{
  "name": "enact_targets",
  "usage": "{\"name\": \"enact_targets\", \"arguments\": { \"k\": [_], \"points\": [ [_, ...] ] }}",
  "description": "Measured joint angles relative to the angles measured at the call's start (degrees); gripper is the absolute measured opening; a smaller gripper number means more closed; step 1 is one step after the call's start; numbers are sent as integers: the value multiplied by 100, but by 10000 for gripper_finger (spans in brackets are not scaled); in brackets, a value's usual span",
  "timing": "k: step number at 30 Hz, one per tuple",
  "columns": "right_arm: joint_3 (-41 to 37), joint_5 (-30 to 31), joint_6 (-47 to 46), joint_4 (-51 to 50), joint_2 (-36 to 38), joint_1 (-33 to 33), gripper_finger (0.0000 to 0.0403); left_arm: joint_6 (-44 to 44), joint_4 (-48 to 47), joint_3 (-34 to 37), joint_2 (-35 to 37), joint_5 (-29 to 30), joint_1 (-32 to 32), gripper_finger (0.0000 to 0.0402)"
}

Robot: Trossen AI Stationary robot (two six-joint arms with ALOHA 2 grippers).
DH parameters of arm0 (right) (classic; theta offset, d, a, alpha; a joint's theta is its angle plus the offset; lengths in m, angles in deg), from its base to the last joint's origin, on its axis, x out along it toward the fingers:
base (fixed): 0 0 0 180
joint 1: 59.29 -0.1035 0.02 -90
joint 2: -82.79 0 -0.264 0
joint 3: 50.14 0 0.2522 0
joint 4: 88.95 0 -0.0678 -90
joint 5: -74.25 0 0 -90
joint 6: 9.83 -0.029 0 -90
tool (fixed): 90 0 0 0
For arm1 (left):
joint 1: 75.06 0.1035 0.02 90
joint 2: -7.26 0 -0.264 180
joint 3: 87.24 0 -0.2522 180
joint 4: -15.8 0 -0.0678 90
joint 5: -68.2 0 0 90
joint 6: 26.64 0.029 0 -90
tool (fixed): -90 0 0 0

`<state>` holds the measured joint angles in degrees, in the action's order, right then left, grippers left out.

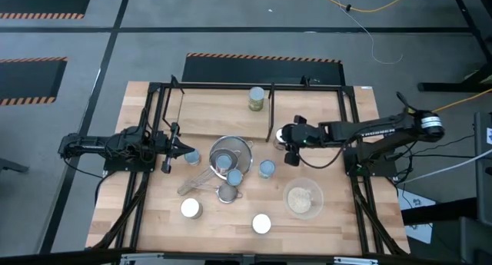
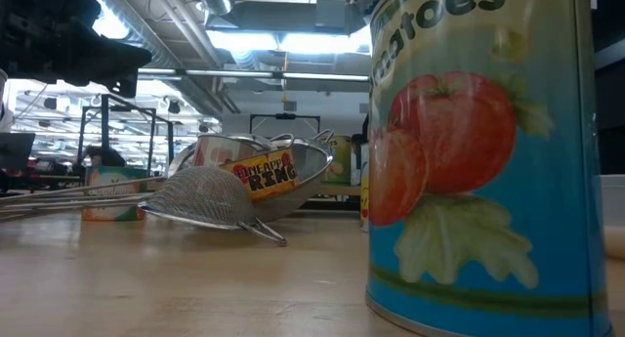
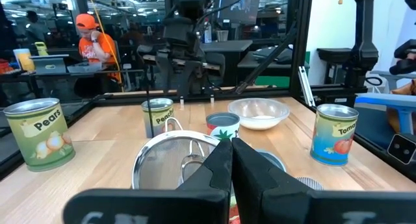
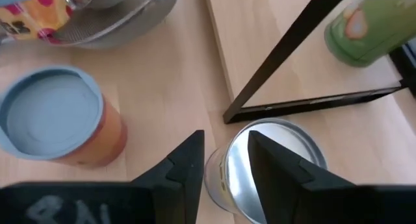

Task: Pick and place cans onto a shelf
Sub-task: Put the canned peaches on the shelf

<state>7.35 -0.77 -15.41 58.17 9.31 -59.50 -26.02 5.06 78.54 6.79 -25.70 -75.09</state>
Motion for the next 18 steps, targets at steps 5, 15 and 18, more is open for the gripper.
{"name": "enact_targets", "arguments": {
  "k": [5,15,18],
  "points": [
    [0,69,12,-12,-290,0,124,-1,0,0,0,0,0,0],
    [13,471,-12,71,-652,0,122,-1,0,1,0,0,0,0],
    [13,468,-16,59,-651,0,109,-1,0,0,0,0,0,0]
  ]
}}
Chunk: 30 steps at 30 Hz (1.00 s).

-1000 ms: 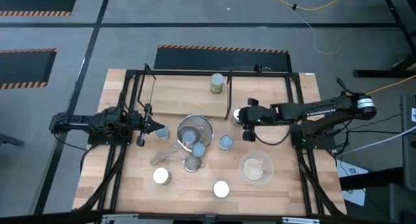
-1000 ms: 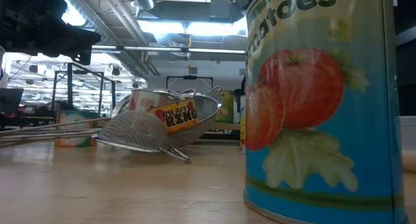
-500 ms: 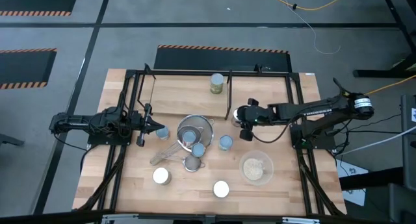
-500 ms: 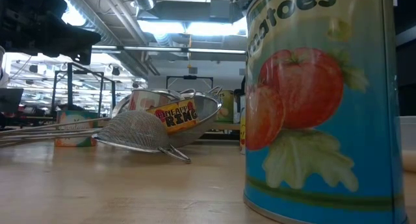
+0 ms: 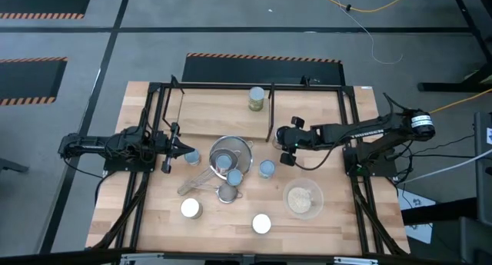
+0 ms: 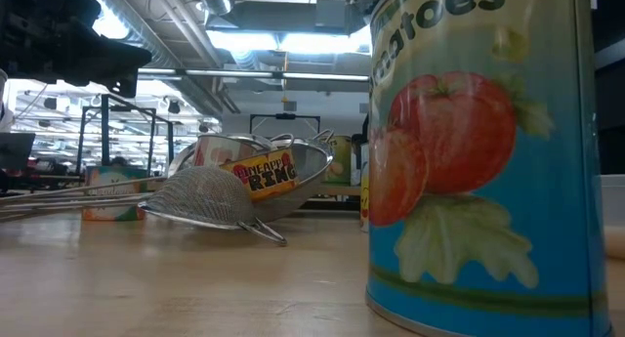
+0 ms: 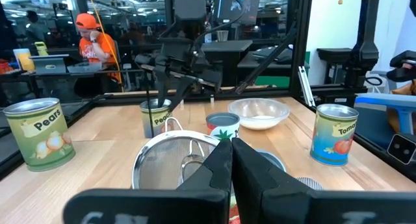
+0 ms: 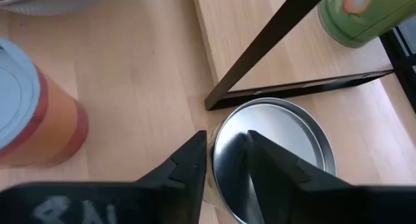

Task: Pick and place cans onto a shelf
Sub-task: Put the canned peaches on the shelf

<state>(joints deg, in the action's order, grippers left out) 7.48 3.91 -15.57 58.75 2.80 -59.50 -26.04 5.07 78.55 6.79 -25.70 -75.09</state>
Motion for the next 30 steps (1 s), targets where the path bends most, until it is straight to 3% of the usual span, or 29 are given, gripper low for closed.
{"name": "enact_targets", "arguments": {
  "k": [12,23,30],
  "points": [
    [0,-69,-4,-26,4,-2,8,0,0,-2,0,0,0,0],
    [90,-245,48,-271,154,0,4,0,0,0,0,-2,2,0],
    [820,-255,153,-1688,251,0,2,-2,0,-2,0,-2,0,0]
  ]
}}
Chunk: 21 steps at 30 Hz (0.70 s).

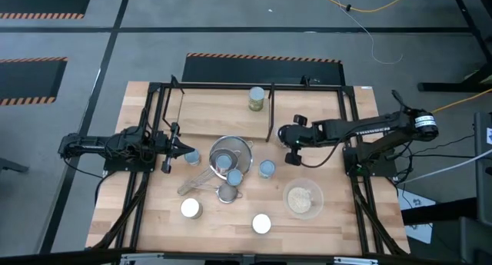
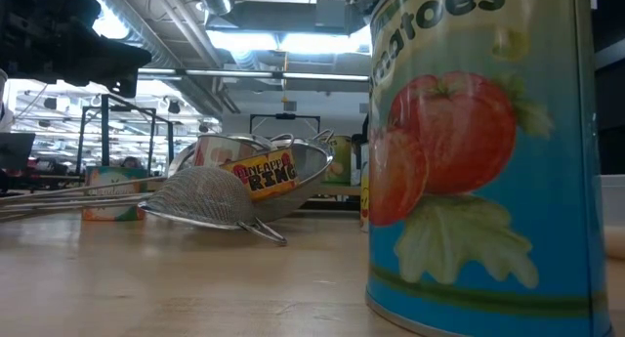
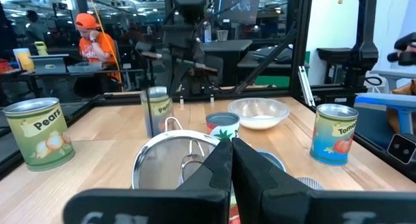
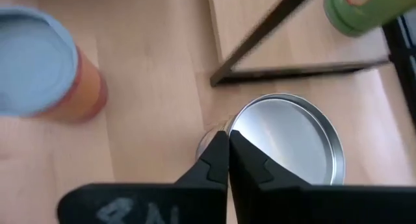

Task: Pick and place cans onto a shelf
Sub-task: Put the canned peaches on the shelf

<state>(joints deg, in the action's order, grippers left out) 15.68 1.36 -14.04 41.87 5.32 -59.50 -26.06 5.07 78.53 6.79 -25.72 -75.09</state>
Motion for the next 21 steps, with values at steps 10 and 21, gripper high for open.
{"name": "enact_targets", "arguments": {
  "k": [10,21],
  "points": [
    [1785,120,470,-1850,2,0,1,0,0,0,1,1,0,0],
    [3836,336,2369,-1364,17,152,0,0,0,1,2,2,2,0]
  ]
}}
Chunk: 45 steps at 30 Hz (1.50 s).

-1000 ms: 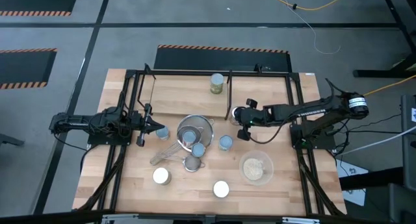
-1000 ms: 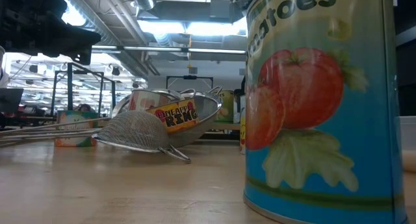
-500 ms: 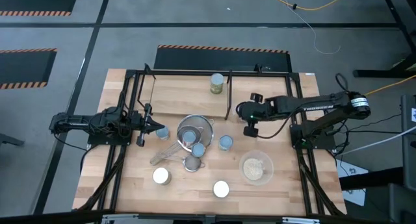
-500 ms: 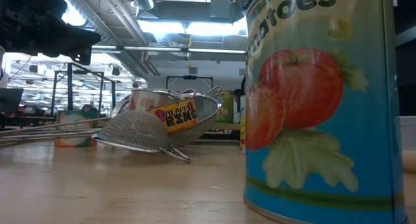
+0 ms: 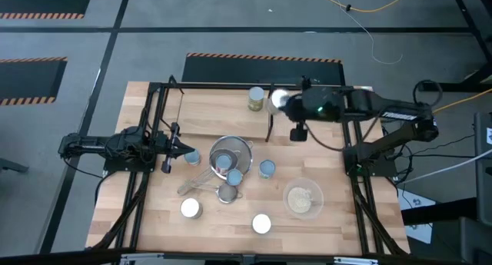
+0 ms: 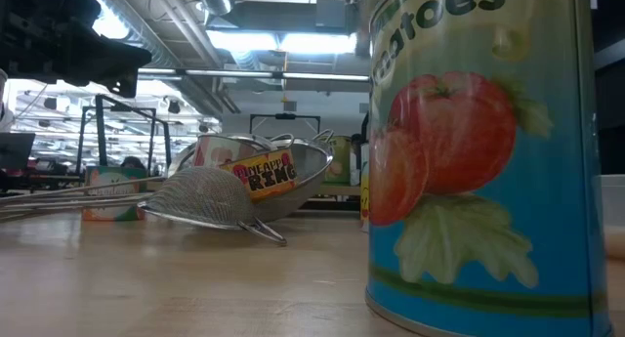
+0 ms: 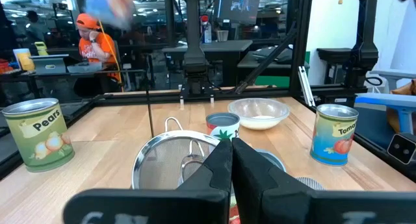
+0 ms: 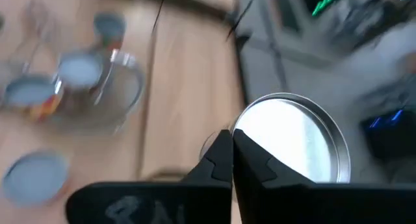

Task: Pick and place cans onto a shelf
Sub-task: Put the canned peaches on the shelf

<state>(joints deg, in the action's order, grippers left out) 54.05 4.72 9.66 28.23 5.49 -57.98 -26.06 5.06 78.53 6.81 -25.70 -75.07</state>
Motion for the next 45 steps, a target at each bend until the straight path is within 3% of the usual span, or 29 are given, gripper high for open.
{"name": "enact_targets", "arguments": {
  "k": [8,14,22,36,45],
  "points": [
    [613,-160,664,790,-17,94,0,0,0,0,0,1,0,0],
    [489,-1476,672,941,-125,315,0,0,0,-1,-2,0,0,0],
    [475,-2040,934,900,-878,638,0,-2,-2,-1,-1,0,-2,0],
    [473,-2059,948,199,-2429,867,0,-4,-2,-1,-1,-1,0,0],
    [473,-1949,948,125,-2958,867,0,-7,-2,1,-1,-2,-1,0]
  ]
}}
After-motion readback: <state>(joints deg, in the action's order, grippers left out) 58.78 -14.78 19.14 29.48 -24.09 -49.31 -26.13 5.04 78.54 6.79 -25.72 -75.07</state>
